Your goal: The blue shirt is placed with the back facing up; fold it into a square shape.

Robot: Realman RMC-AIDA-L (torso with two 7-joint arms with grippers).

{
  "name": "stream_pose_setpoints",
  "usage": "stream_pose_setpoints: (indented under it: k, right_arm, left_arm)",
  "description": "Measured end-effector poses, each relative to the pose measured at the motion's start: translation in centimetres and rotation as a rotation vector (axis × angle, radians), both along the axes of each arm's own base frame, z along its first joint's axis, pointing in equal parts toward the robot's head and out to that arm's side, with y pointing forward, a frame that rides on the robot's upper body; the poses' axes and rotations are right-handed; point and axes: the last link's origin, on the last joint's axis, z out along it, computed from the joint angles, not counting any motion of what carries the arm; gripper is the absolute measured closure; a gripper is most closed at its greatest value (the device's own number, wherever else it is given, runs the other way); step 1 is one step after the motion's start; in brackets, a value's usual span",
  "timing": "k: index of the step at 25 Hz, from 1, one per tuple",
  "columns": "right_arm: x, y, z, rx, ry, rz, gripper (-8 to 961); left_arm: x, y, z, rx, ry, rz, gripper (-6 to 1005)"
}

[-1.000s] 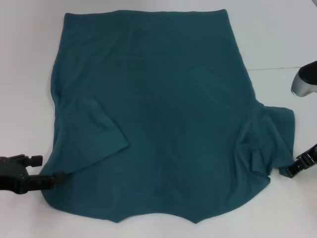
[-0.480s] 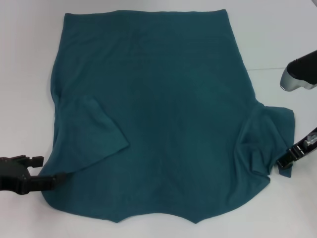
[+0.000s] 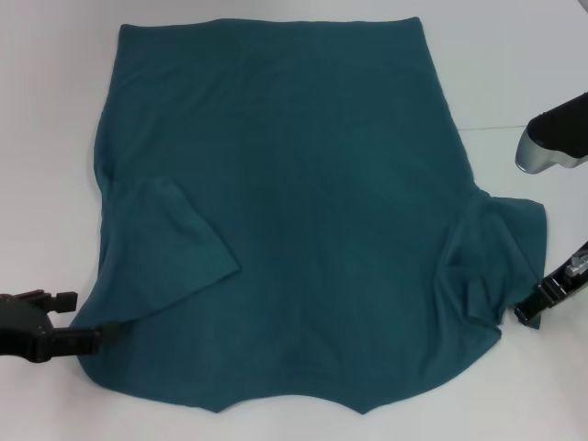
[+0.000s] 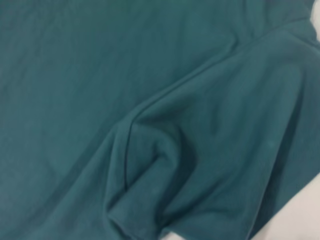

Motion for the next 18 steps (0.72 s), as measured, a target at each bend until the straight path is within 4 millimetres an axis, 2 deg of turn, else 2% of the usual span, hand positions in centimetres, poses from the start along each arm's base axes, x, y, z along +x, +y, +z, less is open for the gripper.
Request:
stream_pose_setpoints:
  k: [10,18]
  right_arm:
    - [0.3,0.2,-0.1,0.027,-0.010,-0.014,70]
    - [0.6,0.2,-1.3,0.013,-0.010,-0.006,106]
  left_arm:
    - [-0.1,0.0,-0.1,0.004,0.002,0.005,65]
    - [-0.1,-0.1,-0.2,0.001,-0.002,0.007,65]
